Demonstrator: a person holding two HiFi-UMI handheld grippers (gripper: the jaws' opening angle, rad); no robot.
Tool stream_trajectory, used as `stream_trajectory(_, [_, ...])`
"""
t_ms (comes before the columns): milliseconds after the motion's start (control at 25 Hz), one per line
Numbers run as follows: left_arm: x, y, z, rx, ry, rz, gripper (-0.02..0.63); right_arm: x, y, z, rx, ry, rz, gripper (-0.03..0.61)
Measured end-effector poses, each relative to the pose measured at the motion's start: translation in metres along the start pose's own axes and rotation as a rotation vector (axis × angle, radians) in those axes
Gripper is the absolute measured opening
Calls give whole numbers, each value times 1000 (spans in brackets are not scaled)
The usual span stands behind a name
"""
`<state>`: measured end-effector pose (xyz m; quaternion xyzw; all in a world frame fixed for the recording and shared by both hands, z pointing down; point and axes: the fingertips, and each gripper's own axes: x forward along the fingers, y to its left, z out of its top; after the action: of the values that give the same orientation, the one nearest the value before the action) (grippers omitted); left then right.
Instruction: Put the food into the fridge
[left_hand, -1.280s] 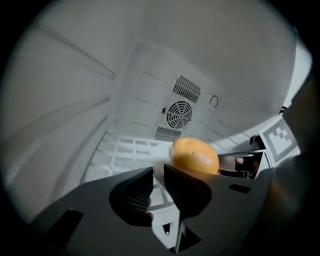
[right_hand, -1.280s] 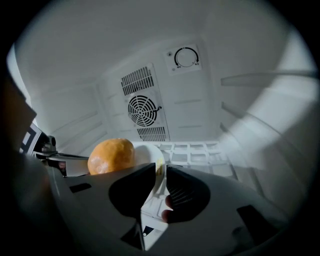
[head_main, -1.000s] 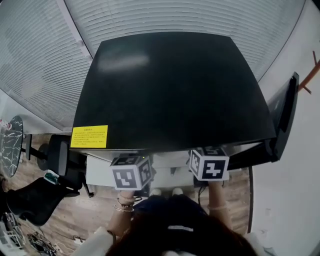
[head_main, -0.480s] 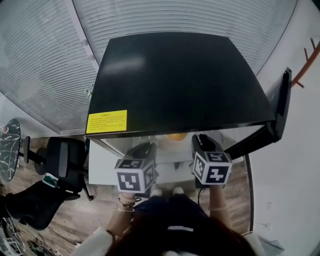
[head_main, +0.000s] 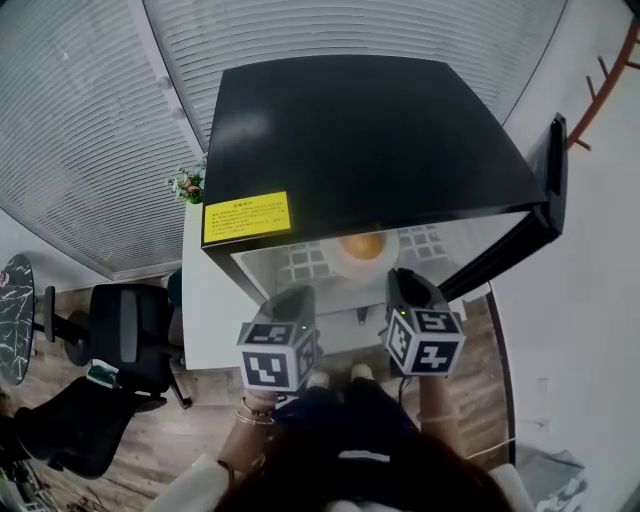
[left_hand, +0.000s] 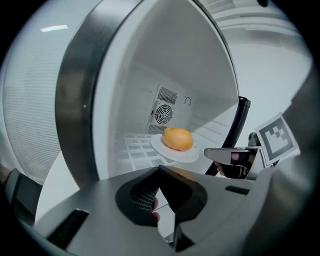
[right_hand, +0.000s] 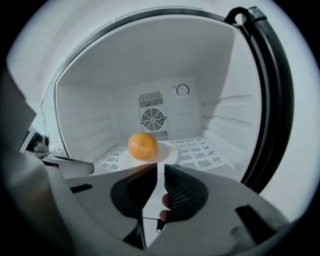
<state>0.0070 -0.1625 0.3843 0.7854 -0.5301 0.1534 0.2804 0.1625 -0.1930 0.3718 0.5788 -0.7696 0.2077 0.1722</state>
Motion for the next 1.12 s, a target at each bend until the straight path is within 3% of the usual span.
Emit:
stream_trajectory(120, [-5,3,-3,28,5,-24,3,-9,8,-8,11,-3,-27,3])
stream_trajectory(360, [-15,-1,-14,64,23,-75,3,-25,23,-22,26,-21,-26,2])
stream_trajectory(1120, [-57,-56,-31,56,-41,-31,3,-103,3,-26,43,-133,89,0])
